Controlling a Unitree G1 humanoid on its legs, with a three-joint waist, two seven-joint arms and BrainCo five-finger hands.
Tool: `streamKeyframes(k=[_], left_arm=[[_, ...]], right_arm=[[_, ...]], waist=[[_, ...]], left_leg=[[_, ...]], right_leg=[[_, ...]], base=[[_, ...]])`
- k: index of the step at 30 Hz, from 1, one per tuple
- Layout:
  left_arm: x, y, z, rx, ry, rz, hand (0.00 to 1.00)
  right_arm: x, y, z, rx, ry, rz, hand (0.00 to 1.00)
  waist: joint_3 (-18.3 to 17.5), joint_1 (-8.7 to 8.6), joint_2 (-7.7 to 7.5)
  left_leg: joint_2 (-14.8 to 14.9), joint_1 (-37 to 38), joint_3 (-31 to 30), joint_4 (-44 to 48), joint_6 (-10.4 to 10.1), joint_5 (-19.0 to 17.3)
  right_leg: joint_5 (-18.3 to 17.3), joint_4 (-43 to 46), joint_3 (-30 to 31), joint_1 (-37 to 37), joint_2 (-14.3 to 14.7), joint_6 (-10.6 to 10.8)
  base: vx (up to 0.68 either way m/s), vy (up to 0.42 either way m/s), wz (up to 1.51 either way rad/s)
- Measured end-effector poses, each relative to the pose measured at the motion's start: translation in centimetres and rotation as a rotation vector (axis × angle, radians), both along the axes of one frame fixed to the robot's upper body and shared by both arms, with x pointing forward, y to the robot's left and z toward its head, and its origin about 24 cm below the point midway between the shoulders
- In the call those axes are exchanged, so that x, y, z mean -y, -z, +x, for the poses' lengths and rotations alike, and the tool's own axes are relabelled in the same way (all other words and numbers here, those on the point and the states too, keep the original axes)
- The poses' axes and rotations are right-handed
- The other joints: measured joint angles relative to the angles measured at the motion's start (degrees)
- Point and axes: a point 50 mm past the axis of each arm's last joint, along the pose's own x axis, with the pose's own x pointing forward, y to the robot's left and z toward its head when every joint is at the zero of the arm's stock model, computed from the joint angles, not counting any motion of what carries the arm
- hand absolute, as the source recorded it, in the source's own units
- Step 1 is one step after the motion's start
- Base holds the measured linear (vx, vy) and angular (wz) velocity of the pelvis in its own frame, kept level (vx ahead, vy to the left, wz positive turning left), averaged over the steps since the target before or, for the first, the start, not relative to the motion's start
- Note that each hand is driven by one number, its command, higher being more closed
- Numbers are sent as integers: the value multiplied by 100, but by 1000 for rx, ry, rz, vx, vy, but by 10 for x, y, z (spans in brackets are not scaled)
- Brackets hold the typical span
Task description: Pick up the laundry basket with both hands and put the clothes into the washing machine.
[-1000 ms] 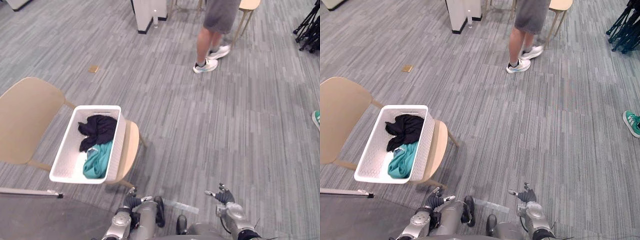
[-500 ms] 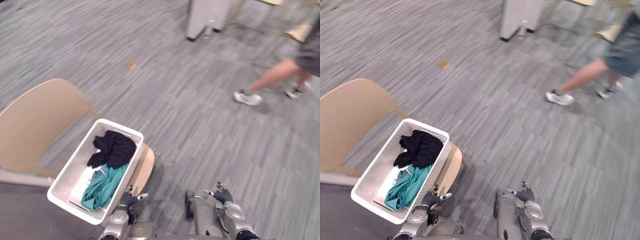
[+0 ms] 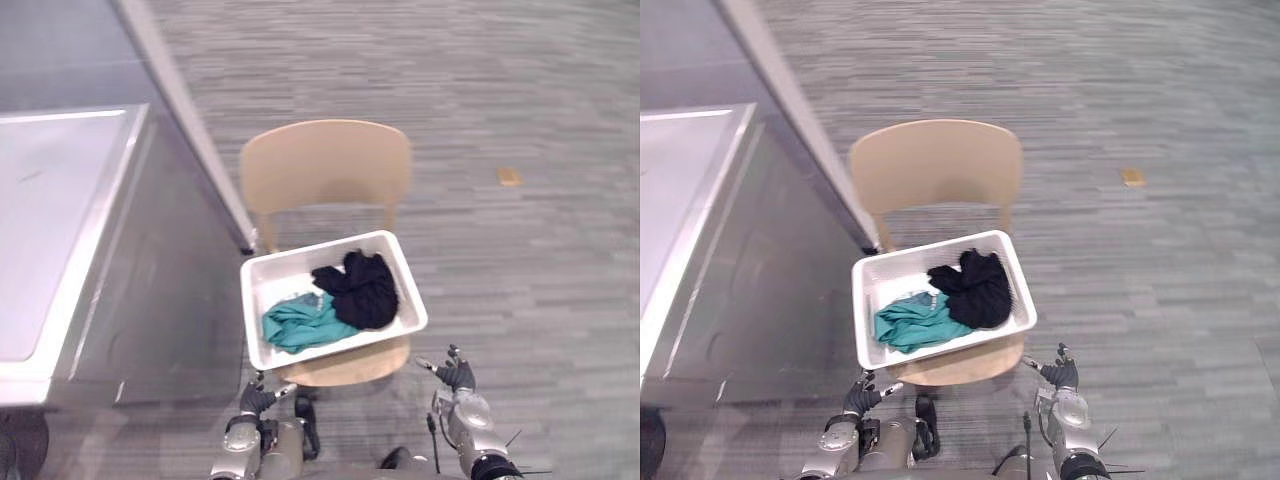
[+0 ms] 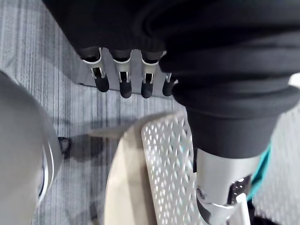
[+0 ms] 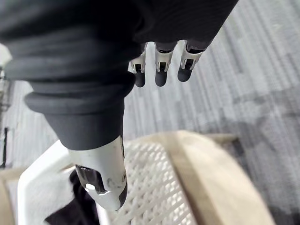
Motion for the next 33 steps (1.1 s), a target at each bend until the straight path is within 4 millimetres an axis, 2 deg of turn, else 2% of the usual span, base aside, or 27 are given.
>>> streamKeyframes(k=[1,2,3,4,5,6,7,8,9,10,11,12,13,14,15,17,20,22,24,26,29,31,33], left_arm=[[-7,2,-6,-15,-4,17,0],[-9,3,-10,-23,-14,23,0],[-10,3,-11,-25,-14,26,0],[-14,3,-12,-30,-11,42,0],[-15,3,-12,-30,-10,50,0],[-14,3,-12,-33,-3,55,0],[-15,3,-12,-33,1,59,0],[-16,3,-12,-33,13,67,0],[-18,3,-13,-36,14,72,0],[-18,3,-13,-35,14,73,0],[-18,3,-13,-33,14,73,0],[-19,3,-13,-30,15,75,0],[-20,2,-14,-29,18,78,0],[-18,4,-13,-39,35,85,0],[-13,4,-13,-30,44,74,0],[-11,5,-14,-34,51,75,0],[-11,5,-13,-35,68,69,0],[-9,3,-9,-22,84,70,0],[-6,0,-3,4,104,72,0],[-4,-5,10,46,115,73,0],[-3,-13,25,100,122,77,0],[-2,-16,30,121,122,74,0],[-2,-21,37,152,104,66,0]], right_arm=[[1,-9,8,40,-19,-45,0],[1,-20,17,85,-50,-101,0],[1,-25,21,105,-72,-131,0],[-2,-35,29,139,-119,-193,0],[-4,-43,31,172,-146,-247,0],[-7,-51,32,204,-186,-299,0],[-10,-56,32,224,-212,-328,0],[-17,-64,34,264,-271,-384,0],[-23,-72,37,296,-324,-431,0],[-25,-75,38,312,-343,-451,0],[-28,-79,41,327,-382,-489,0],[-30,-80,43,329,-411,-509,0],[-32,-80,43,332,-425,-512,0],[-32,-81,46,326,-466,-530,0],[-35,-83,50,334,-527,-555,0],[-46,-81,58,325,-652,-584,0],[-63,-73,64,295,-785,-602,0],[-66,-72,72,274,-838,-627,0],[-66,-75,86,262,-869,-666,0],[-62,-91,113,270,-866,-733,0],[-64,-110,135,288,-886,-814,0],[-67,-117,144,295,-902,-851,0],[-62,-130,159,284,-869,-904,0]], waist=[[2,2,-2],[3,1,6],[8,0,23],[12,-7,2],[34,-35,-71],[54,-65,-103],[54,-82,-105],[58,-125,-98],[67,-218,-89],[73,-245,-81],[50,-291,-119],[24,-295,-183],[10,-293,-240],[16,-305,-181],[-5,-222,-25],[3,-164,98],[18,-137,118],[65,-67,139],[203,-4,243],[541,99,418],[864,327,501],[956,429,553],[1173,529,642]], left_leg=[[-80,61,-69,-7,29,-10],[-137,170,-96,-33,211,-64],[-149,218,-116,-47,273,-106],[-207,348,-144,-115,378,-174],[-317,451,-269,-159,439,-212],[-346,524,-383,-181,475,-239],[-346,555,-463,-216,476,-241],[-350,619,-683,-280,475,-240],[-364,658,-884,-320,429,-203],[-363,673,-953,-324,397,-182],[-410,668,-1124,-317,329,-127],[-483,626,-1263,-304,285,-100],[-550,589,-1335,-288,249,-79],[-526,548,-1574,-292,135,-11],[-410,474,-1686,-407,42,55],[-226,443,-1793,-604,-134,175],[-117,438,-2041,-837,-260,325],[-111,328,-2207,-863,-323,432],[-118,163,-2467,-869,-346,550],[-140,-27,-2786,-943,-386,758],[-126,-241,-3042,-1124,-449,1031],[-120,-421,-3192,-1197,-456,1139],[-117,-540,-3300,-1430,-439,1351]], right_leg=[[-14,236,-19,29,-125,22],[-64,766,4,-49,-336,98],[-78,1070,41,-110,-435,119],[-72,1853,235,-349,-715,113],[3,2669,641,-665,-992,-51],[-162,3220,1290,-1009,-967,-361],[-369,3361,1647,-1160,-825,-339],[-745,3357,2237,-1356,-478,-222],[-966,3091,2649,-1440,-158,-124],[-1023,2829,2849,-1448,20,-87],[-1071,2158,3245,-1433,260,5],[-1008,1588,3448,-1407,338,21],[-866,1293,3482,-1409,328,-8],[-832,1126,3260,-1323,359,-51],[-752,914,3147,-1299,508,-117],[-577,600,3001,-1219,728,-233],[-470,240,2705,-1031,937,-332],[-450,154,2524,-1024,965,-362],[-438,112,2264,-1025,970,-381],[-390,108,1953,-1076,981,-456],[-363,119,1734,-1251,1021,-504],[-370,185,1606,-1420,1029,-524],[-405,406,1511,-1675,985,-561]], base=[[107,85,45],[98,100,35],[69,107,23],[61,97,34],[62,63,48],[46,22,50],[40,-18,57],[39,-49,75],[48,-71,88],[54,-118,96],[58,-155,90],[52,-172,85],[71,-207,89],[53,-208,67],[56,-243,55],[24,-191,17],[38,-163,31],[21,-105,53],[-24,-93,70],[-83,-54,74],[-132,-48,46],[-135,-41,39],[-145,-22,28]])
